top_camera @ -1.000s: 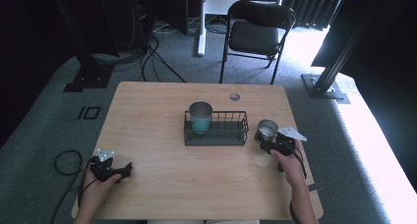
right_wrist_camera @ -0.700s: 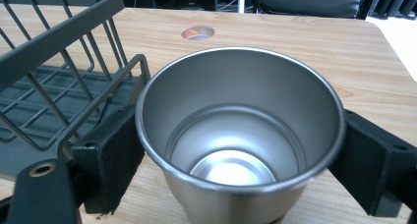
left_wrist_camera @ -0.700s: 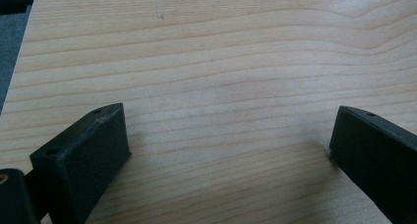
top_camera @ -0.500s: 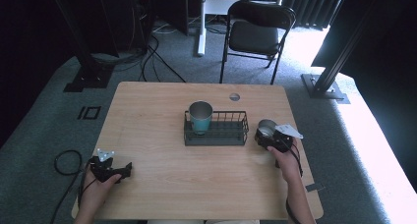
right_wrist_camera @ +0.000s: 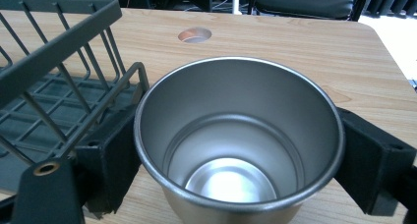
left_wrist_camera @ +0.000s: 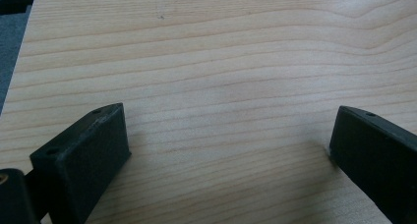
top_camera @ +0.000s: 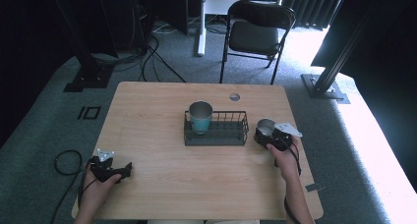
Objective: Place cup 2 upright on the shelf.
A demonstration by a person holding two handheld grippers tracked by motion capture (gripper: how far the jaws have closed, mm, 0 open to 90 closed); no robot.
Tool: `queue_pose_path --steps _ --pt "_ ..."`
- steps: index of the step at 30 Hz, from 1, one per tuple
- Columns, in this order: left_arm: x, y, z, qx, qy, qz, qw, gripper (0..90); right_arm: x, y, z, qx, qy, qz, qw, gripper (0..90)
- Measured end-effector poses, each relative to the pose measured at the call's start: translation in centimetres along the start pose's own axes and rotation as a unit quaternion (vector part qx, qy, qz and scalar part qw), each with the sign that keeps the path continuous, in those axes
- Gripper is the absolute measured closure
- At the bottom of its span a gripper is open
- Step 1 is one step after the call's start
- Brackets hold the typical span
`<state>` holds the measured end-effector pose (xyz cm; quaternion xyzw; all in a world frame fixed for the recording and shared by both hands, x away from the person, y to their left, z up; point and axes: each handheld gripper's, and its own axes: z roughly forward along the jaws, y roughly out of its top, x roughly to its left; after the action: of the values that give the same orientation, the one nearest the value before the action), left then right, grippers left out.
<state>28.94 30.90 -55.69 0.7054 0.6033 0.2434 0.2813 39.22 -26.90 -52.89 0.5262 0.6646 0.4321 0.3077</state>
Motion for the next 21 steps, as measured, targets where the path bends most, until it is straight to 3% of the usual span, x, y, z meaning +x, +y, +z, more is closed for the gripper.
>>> queue_pose_path --steps 9,21 --pt "0.0 0.0 0.0 0.0 0.0 0.0 1.0 2.2 -0.1 0.7 -0.5 0.006 -0.004 -0.007 1.0 14.0" --pt "0.0 0.0 0.0 0.0 0.0 0.0 1.0 2.2 -0.3 2.4 -1.8 -0.002 0.001 0.004 1.0 14.1"
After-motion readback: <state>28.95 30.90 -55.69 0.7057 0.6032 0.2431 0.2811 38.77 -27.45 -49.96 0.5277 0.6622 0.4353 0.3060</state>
